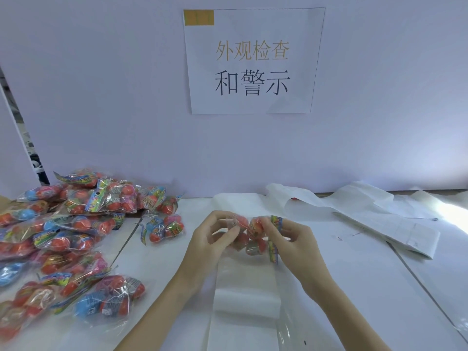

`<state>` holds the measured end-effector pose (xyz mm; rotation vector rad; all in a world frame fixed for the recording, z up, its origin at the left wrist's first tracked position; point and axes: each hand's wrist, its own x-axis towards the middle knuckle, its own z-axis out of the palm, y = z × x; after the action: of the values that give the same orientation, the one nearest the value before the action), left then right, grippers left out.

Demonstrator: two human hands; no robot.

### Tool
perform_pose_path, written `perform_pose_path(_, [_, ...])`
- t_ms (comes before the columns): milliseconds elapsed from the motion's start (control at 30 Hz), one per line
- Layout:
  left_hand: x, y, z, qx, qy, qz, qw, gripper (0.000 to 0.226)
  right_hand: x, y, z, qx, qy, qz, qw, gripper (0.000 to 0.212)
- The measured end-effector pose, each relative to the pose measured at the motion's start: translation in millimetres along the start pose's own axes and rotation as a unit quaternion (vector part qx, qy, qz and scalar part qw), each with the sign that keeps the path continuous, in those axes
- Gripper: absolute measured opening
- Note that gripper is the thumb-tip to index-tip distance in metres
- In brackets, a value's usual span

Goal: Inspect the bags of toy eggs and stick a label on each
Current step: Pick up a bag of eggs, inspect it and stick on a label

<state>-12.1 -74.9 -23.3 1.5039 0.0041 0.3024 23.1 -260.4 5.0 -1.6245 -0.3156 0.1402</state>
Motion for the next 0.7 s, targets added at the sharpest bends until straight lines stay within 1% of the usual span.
perform_pose_path(67, [-0.7, 0.6, 0.1, 0.015, 0.002, 0.007, 1.0, 0.029, 1.0, 3.3, -0.6, -0.038, 0.022, -0.002, 0.999, 0.035])
perform_pose_path(133, [-0.1, 0.9, 0.8, 0.019, 0.017, 0.008, 1.0, 0.025, 2.2, 5.5, -1.4, -0.042, 0.012, 0.013, 0.999, 0.038])
perform_pose_path(200, [1.0, 1.9, 0.5, 0.032, 0.042, 0.017, 0.998, 0.019, 3.0, 5.3, -1.8, -0.008, 0.004, 0.021, 1.0, 0.036])
perform_pose_path(333, [1.4, 5.7, 3.0, 0.043, 0.071, 0.042, 0.996, 0.021, 2.0, 2.8, 0.2, 0.082, -0.013, 0.035, 0.996, 0.029])
perform_pose_path(400, [0.7, 4.9, 2.7, 0.041, 0.089, 0.048, 0.994, 0.021, 2.0, 1.0, -1.3, 0.092, -0.031, 0.035, 0.995, 0.03])
perform_pose_path(467, [0.6, 4.0, 1.0, 0.032, 0.101, 0.036, 0.994, 0.021, 2.7, -0.1, -3.2, 0.096, -0.053, 0.033, 0.993, 0.032])
perform_pose_path(533, [0.9, 2.2, 0.0, 0.033, 0.089, 0.023, 0.995, 0.019, 3.8, 0.9, -5.4, 0.091, -0.056, 0.034, 0.994, 0.028])
perform_pose_path(600, [0.1, 2.5, 0.5, 0.028, 0.071, 0.02, 0.997, 0.011, 4.4, 1.9, -6.1, 0.075, -0.044, 0.039, 0.995, 0.015])
perform_pose_path(633, [-0.5, 3.3, 0.3, 0.03, 0.057, 0.022, 0.998, 0.013, 4.4, 2.7, -6.0, 0.059, -0.035, 0.04, 0.997, 0.013])
perform_pose_path(700, [-0.9, 2.5, -1.2, 0.062, 0.014, 0.039, 0.997, 0.027, 4.1, 4.4, -4.1, 0.001, -0.012, 0.022, 1.0, 0.02])
